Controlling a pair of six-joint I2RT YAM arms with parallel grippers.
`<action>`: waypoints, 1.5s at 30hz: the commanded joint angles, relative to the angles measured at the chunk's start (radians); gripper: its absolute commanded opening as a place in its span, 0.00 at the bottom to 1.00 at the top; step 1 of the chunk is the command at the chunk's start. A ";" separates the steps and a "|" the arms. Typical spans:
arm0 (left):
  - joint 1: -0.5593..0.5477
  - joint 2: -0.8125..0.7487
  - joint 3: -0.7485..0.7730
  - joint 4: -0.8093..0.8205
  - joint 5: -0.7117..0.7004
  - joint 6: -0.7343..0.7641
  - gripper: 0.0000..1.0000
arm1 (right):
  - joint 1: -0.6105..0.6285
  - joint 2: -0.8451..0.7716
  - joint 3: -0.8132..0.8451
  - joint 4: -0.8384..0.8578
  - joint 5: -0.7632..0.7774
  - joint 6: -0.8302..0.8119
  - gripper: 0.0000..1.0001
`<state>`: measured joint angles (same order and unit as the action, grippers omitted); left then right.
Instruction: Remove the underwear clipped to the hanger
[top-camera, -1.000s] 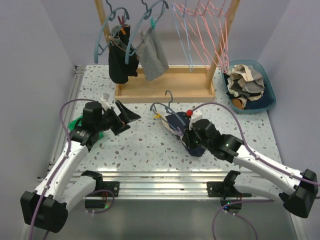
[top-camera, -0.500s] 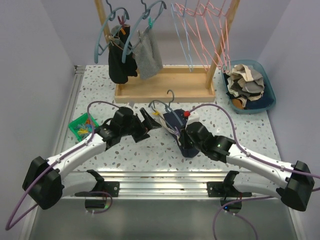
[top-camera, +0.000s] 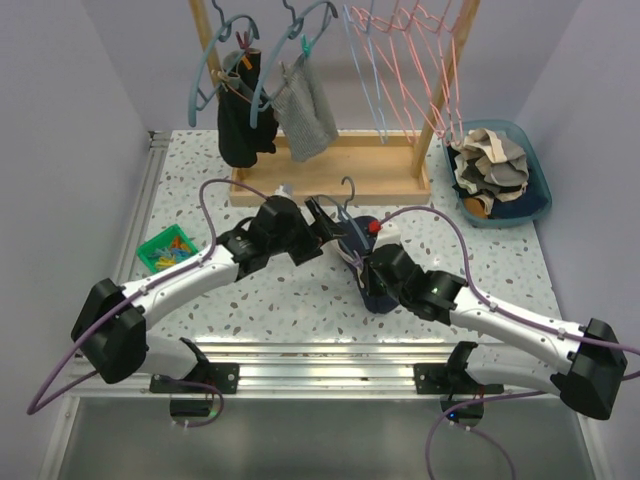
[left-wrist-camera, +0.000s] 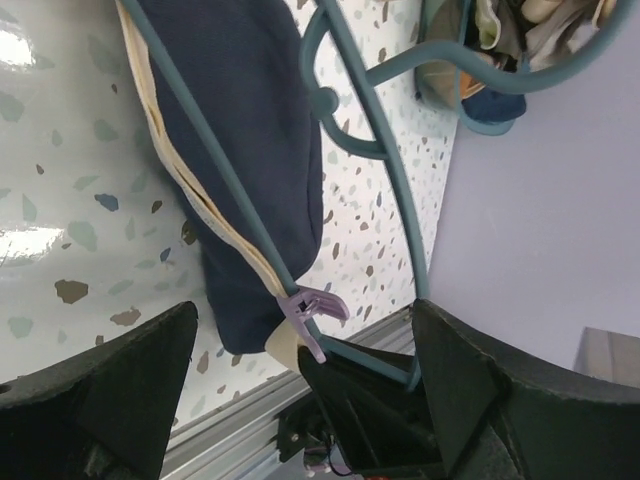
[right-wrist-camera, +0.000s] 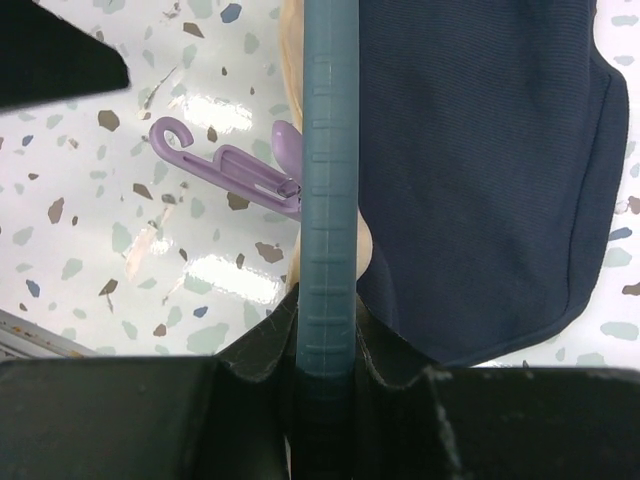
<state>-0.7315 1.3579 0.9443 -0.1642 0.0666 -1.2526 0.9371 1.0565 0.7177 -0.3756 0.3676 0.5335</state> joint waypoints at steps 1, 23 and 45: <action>-0.026 0.055 0.042 -0.014 0.018 0.030 0.91 | 0.005 0.014 0.045 -0.011 0.053 0.023 0.00; -0.065 -0.020 -0.143 -0.044 0.002 0.009 0.58 | 0.005 -0.006 0.086 -0.040 0.114 0.051 0.00; -0.091 -0.255 -0.143 -0.086 -0.193 -0.122 1.00 | 0.003 -0.039 0.069 -0.066 0.088 0.065 0.00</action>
<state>-0.8204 1.1072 0.8249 -0.2726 -0.1078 -1.3289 0.9424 1.0424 0.7704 -0.4442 0.4107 0.5728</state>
